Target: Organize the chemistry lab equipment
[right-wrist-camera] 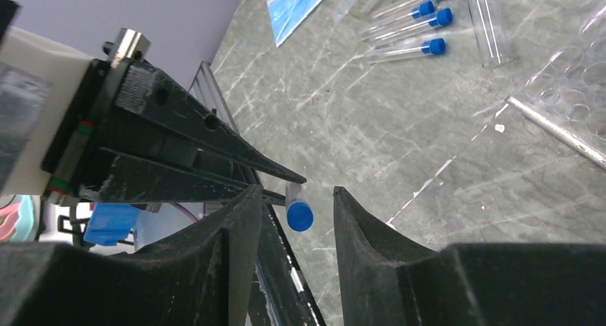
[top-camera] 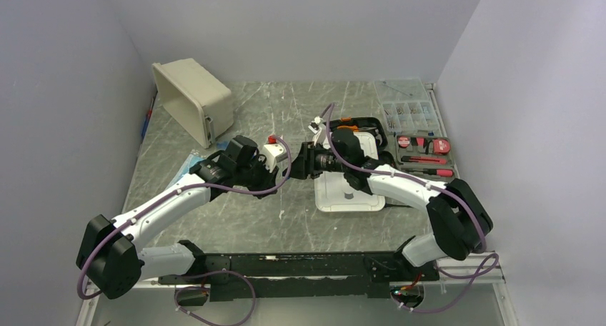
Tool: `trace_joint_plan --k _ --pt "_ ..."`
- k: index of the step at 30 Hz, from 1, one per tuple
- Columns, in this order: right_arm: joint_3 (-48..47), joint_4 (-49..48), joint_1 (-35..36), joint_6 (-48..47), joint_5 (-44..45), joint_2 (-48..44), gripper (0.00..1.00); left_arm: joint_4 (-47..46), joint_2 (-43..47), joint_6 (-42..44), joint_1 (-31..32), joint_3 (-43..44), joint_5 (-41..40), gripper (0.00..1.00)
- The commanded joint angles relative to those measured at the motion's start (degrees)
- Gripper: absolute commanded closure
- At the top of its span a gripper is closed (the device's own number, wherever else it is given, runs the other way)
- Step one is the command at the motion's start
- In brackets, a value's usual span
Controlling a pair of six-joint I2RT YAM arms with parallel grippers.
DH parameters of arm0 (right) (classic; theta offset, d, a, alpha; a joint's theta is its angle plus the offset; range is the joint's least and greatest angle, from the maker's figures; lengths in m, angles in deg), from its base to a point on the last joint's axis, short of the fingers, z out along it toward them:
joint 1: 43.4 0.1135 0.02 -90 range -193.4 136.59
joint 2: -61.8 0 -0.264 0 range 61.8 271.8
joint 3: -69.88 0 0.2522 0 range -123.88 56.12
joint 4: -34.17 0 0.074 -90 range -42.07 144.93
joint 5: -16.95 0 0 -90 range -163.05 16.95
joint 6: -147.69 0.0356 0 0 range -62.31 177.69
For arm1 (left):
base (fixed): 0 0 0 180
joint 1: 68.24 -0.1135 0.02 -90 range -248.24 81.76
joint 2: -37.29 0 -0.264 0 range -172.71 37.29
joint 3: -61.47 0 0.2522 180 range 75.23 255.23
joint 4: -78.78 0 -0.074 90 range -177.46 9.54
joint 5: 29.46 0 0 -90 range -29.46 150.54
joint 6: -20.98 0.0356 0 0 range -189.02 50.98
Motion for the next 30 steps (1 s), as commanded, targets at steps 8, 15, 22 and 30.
trace_joint_plan --k 8,15,22,30 --pt "-3.5 1.1 1.6 -3.0 1.0 1.5 0.63 -2.0 0.8 0.0 0.3 0.2 -0.2 0.94" --pt "-5.3 3.9 2.7 -4.6 1.5 2.4 0.68 -1.9 0.6 -0.4 0.3 0.3 -0.3 0.93" --pt "-5.6 4.4 3.1 -5.0 1.4 3.3 0.73 -1.9 0.8 -0.8 0.3 0.2 -1.5 0.93" --pt "-5.5 4.7 3.4 -5.3 3.0 3.1 0.86 -1.9 0.6 -0.8 0.3 0.1 -1.7 0.92"
